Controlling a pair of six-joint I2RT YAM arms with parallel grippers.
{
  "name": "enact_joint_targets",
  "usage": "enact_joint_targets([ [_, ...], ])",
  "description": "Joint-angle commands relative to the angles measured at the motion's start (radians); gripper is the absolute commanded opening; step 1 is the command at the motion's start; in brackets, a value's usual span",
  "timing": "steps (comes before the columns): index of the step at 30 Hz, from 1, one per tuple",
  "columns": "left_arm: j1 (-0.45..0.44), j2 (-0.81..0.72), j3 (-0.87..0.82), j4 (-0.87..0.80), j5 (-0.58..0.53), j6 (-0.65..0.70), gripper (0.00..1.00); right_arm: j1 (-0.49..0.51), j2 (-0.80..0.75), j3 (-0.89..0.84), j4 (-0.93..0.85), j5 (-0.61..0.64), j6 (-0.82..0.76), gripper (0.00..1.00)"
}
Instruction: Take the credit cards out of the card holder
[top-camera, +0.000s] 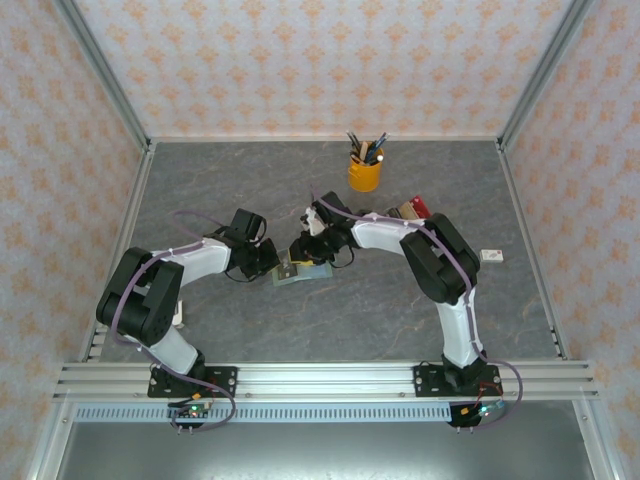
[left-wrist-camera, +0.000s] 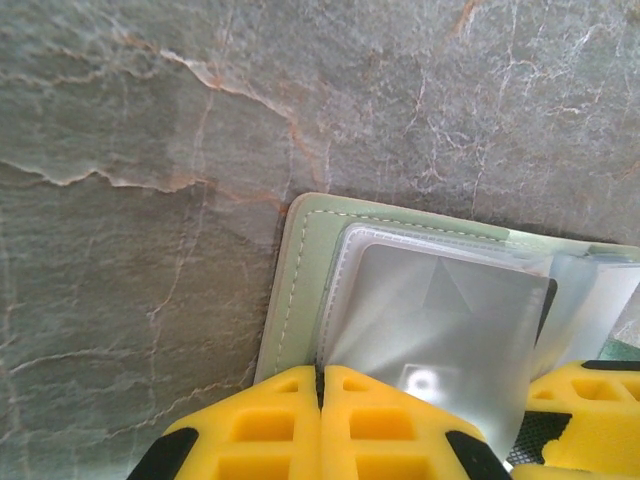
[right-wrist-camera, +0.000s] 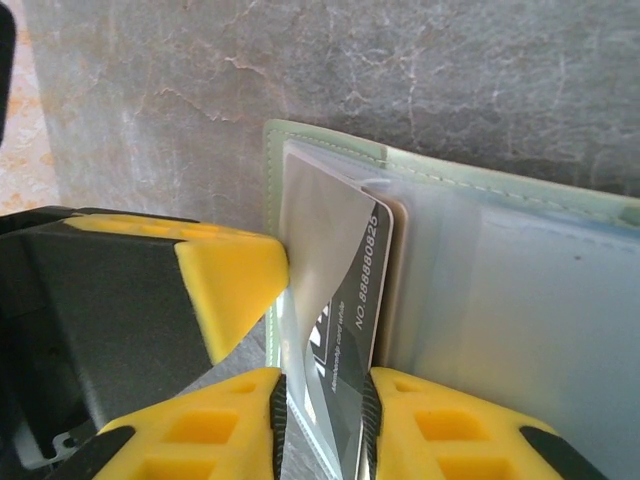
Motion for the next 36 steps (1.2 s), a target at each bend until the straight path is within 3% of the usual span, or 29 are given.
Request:
enact_joint_targets([
  [1, -0.007, 0.06, -0.047, -0.043, -0.016, 0.011, 0.0, 0.044, -0.027, 0.032, -0.003, 0.075, -0.002, 0.29],
  [7, -0.006, 0.06, -0.049, -0.04, -0.014, 0.011, 0.0, 0.06, -0.03, 0.041, -0.024, 0.109, -0.021, 0.27],
  [13, -0.006, 0.058, -0.053, -0.036, -0.013, 0.009, 0.0, 0.073, -0.049, 0.026, 0.013, -0.003, -0.084, 0.26],
  [18, -0.005, 0.059, -0.057, -0.032, -0.01, 0.009, 0.0, 0.077, -0.018, 0.081, -0.095, 0.105, -0.087, 0.29],
  [29, -0.004, 0.055, -0.062, -0.026, -0.008, 0.009, 0.0, 0.095, -0.007, 0.11, -0.097, 0.272, -0.028, 0.3],
  [36, 0.002, 0.057, -0.07, -0.017, -0.007, 0.008, 0.0, 0.095, -0.008, 0.107, -0.007, 0.238, 0.075, 0.28],
])
